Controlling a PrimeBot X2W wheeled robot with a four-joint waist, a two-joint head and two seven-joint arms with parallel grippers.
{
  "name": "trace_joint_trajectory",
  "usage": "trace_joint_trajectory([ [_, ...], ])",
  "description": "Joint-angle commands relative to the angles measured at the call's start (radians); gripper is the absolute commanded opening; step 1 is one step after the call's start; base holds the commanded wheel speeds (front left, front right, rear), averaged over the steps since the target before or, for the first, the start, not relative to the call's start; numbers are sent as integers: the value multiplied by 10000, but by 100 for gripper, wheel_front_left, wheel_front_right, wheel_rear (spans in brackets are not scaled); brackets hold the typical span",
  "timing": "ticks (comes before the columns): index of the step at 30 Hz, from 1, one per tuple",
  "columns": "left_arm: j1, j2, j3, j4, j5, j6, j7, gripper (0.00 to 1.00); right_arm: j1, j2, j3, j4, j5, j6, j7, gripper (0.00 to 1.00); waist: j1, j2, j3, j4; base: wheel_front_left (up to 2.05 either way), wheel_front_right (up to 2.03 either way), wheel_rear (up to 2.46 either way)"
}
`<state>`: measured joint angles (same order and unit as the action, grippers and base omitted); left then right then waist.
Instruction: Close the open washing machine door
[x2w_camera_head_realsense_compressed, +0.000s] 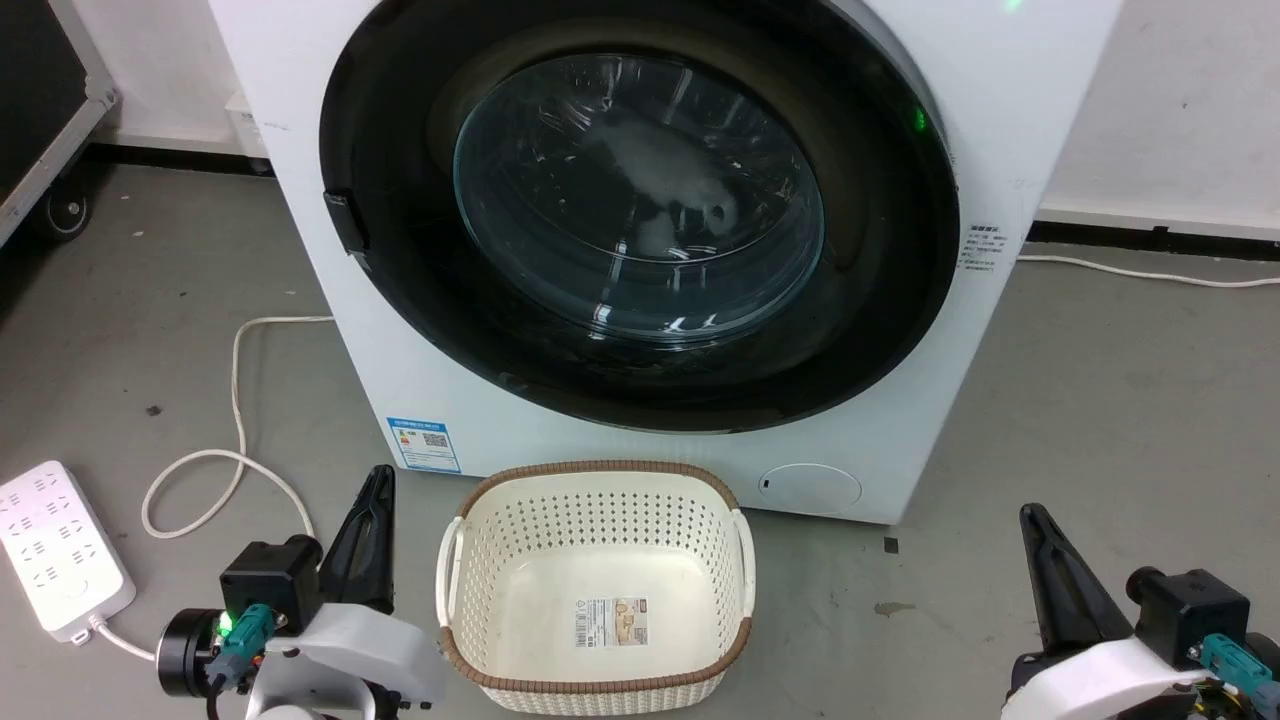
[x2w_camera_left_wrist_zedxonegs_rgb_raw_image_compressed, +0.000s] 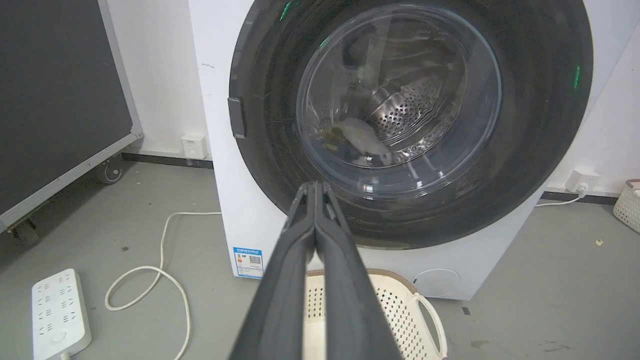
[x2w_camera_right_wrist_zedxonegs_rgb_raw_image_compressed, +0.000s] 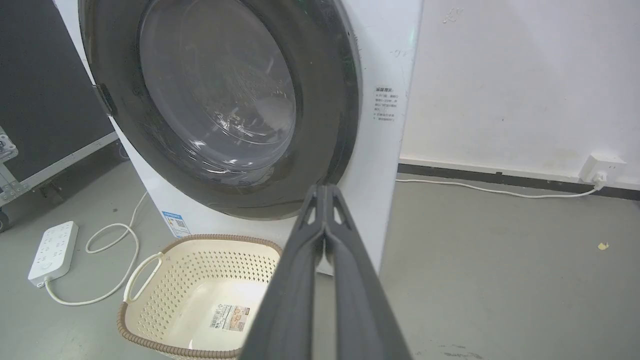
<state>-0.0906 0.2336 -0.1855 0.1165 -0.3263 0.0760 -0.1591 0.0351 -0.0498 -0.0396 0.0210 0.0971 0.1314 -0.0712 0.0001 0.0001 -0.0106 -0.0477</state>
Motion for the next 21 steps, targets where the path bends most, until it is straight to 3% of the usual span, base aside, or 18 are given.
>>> trace_joint_trajectory([
  [1, 170, -76, 91, -71, 174, -64, 48, 0, -116, -3, 28, -55, -93, -3, 41, 0, 0, -1, 2, 11, 0, 0, 0],
  [21, 359, -526, 543, -351, 965, -242, 443, 0, -176, -3, 122, -95, -318, -4, 213, 0, -1, -1, 29, 130, 0, 0, 0],
])
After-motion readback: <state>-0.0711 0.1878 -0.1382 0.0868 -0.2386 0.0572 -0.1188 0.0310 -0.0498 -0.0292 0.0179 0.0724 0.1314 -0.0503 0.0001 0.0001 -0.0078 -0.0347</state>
